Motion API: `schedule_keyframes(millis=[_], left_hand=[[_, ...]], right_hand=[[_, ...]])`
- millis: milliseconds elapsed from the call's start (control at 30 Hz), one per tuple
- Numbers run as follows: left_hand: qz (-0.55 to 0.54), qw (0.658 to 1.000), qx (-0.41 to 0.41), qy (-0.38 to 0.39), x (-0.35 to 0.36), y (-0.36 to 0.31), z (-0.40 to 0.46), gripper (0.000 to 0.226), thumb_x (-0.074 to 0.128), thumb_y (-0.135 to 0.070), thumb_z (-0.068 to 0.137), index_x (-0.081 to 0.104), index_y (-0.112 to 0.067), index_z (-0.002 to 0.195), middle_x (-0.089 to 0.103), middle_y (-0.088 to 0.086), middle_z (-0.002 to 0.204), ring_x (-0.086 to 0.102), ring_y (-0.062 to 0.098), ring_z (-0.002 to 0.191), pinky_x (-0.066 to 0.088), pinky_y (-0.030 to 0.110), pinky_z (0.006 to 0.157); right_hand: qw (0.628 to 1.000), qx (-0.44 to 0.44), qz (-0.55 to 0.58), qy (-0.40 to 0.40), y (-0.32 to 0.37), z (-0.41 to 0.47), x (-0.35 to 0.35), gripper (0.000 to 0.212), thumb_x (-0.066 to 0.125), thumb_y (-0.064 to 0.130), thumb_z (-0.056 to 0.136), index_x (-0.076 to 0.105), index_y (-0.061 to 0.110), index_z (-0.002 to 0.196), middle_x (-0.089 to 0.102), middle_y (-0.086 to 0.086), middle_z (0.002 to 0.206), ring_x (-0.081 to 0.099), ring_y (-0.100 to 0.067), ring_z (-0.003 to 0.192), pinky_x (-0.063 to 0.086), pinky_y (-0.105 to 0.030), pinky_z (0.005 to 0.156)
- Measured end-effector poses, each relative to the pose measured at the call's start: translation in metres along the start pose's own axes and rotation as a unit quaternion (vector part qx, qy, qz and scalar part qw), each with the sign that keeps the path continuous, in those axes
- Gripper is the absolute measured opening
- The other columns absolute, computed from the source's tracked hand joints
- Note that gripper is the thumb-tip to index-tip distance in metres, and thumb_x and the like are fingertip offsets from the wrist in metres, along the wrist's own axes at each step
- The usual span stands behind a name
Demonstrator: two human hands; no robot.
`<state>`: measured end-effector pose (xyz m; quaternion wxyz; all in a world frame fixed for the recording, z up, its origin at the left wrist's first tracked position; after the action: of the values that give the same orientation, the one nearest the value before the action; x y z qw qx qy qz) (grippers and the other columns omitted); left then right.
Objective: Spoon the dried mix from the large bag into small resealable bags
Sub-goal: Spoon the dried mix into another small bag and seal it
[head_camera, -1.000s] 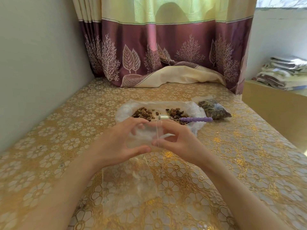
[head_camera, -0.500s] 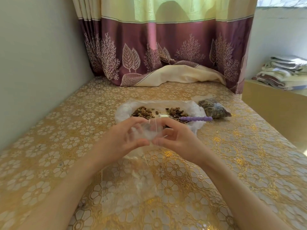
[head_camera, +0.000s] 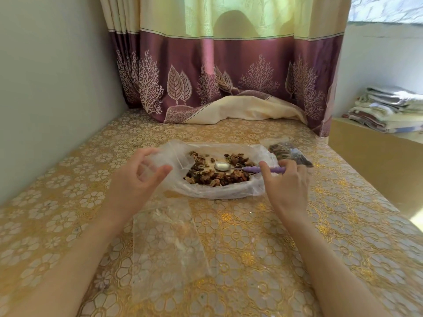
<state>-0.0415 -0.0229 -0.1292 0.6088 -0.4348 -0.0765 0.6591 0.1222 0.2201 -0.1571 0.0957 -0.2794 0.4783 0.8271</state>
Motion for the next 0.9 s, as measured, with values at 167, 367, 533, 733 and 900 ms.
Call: schedule_keyframes(millis=[167, 367, 533, 733, 900], left_hand=[[-0.001, 0.999, -0.033, -0.031, -0.004, 0.002, -0.001, 0.068, 0.042, -0.075, 0.069, 0.054, -0.026, 0.114, 0.052, -0.010, 0.076, 0.049, 0.002, 0.066, 0.037, 0.017, 0.059], [0.016, 0.999, -0.033, -0.036, -0.004, 0.003, -0.002, 0.067, 0.042, -0.074, 0.071, 0.055, -0.025, 0.115, 0.051, -0.011, 0.074, 0.046, 0.002, 0.063, 0.034, 0.017, 0.054], [0.015, 0.999, -0.034, -0.020, -0.002, 0.009, -0.001, 0.060, 0.043, -0.076, 0.071, 0.053, -0.033, 0.111, 0.058, -0.009, 0.084, 0.055, 0.009, 0.074, 0.044, 0.021, 0.059], [0.031, 0.999, -0.018, -0.006, 0.001, 0.011, 0.000, 0.052, 0.041, -0.079, 0.071, 0.049, -0.041, 0.107, 0.061, 0.001, 0.083, 0.059, 0.018, 0.073, 0.051, 0.033, 0.058], [0.027, 0.999, -0.032, -0.006, -0.001, 0.017, 0.000, 0.052, 0.041, -0.081, 0.070, 0.048, -0.044, 0.107, 0.061, 0.001, 0.078, 0.055, 0.017, 0.066, 0.049, 0.031, 0.056]], right_hand=[[0.984, 0.024, 0.174, 0.030, 0.006, -0.001, -0.002, 0.018, 0.057, 0.027, 0.093, 0.048, 0.020, 0.079, 0.055, 0.009, 0.059, 0.046, -0.002, 0.052, 0.035, -0.018, 0.050], [0.944, 0.047, 0.323, 0.037, 0.012, 0.000, -0.007, 0.015, 0.052, 0.014, 0.095, 0.053, 0.014, 0.081, 0.067, 0.016, 0.058, 0.048, -0.009, 0.057, 0.039, -0.023, 0.055], [0.953, -0.028, 0.303, 0.015, 0.021, -0.001, -0.014, 0.047, 0.051, 0.018, 0.096, 0.068, 0.044, 0.061, 0.070, -0.010, 0.066, 0.039, -0.028, 0.059, 0.039, -0.042, 0.055], [0.960, -0.054, 0.271, 0.041, 0.028, 0.002, -0.011, 0.050, 0.046, 0.020, 0.099, 0.069, 0.040, 0.060, 0.064, -0.020, 0.067, 0.040, -0.025, 0.054, 0.036, -0.039, 0.054], [0.955, 0.026, 0.280, 0.100, 0.029, 0.011, 0.011, 0.039, 0.045, 0.019, 0.099, 0.064, 0.002, 0.071, 0.073, -0.003, 0.067, 0.049, -0.012, 0.047, 0.039, -0.023, 0.050]])
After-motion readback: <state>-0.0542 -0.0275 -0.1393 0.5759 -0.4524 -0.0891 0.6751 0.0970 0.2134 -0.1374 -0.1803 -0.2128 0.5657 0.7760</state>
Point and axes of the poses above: each hand's wrist, its own z-axis towards the middle knuckle, its own x-axis out of the palm, y = z × x, the point moved 3 cm from there along z, towards the middle knuckle
